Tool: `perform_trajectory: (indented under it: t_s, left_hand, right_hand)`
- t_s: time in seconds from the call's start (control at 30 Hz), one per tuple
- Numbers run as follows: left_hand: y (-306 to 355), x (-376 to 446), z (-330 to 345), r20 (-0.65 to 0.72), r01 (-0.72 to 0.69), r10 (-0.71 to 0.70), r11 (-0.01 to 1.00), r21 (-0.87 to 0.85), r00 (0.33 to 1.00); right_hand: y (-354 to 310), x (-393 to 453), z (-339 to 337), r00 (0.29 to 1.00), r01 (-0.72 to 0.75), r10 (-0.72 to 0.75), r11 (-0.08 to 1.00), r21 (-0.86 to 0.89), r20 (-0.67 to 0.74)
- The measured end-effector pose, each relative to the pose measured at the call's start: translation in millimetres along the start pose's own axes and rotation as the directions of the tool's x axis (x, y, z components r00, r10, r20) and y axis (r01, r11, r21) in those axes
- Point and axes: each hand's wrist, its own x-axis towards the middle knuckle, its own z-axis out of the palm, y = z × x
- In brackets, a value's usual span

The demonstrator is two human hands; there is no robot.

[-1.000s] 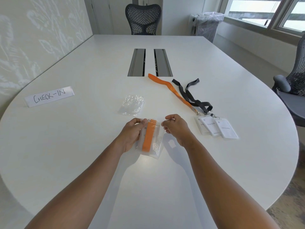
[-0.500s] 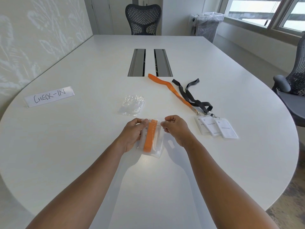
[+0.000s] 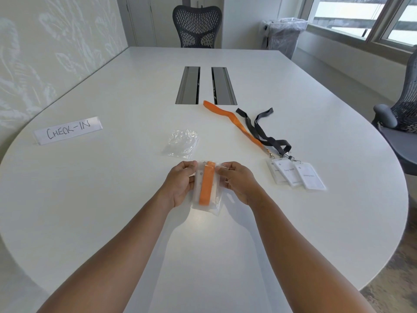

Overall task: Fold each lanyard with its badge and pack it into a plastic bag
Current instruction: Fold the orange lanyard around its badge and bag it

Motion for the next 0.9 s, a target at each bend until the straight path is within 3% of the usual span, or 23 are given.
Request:
perform_trajectory:
  t_s: [0.23, 0.57, 0.8, 0.9]
  left_hand:
    - [-0.6, 2.8, 0.7, -0.060, 0.006, -0.006, 1.000, 0.008, 0.998]
    - [0.7, 9.1, 6.5, -0.226, -0.005, 0.042, 0.987, 0.162, 0.973]
    - [9.3, -3.2, -0.8, -0.056, 0.038, -0.026, 0.976, 0.214, 0.998]
    - [12.0, -6.5, -6.4, -0.103, -0.010, 0.044, 0.951, 0.308, 0.994]
  right_hand:
    - [-2.9, -0.9, 0.1, 1.000, 0.014, -0.014, 0.999, -0.052, -0.005]
    - [-13.5, 1.8, 4.6, 0.998, -0.031, 0.027, 0.997, -0.073, -0.053]
    - [-16.1, 0.1, 6.7, 0.995, -0.099, 0.098, 0.991, 0.092, 0.020]
    - [-16.9, 1.1, 21.1, 0.993, -0.104, 0.097, 0.988, 0.118, 0.063]
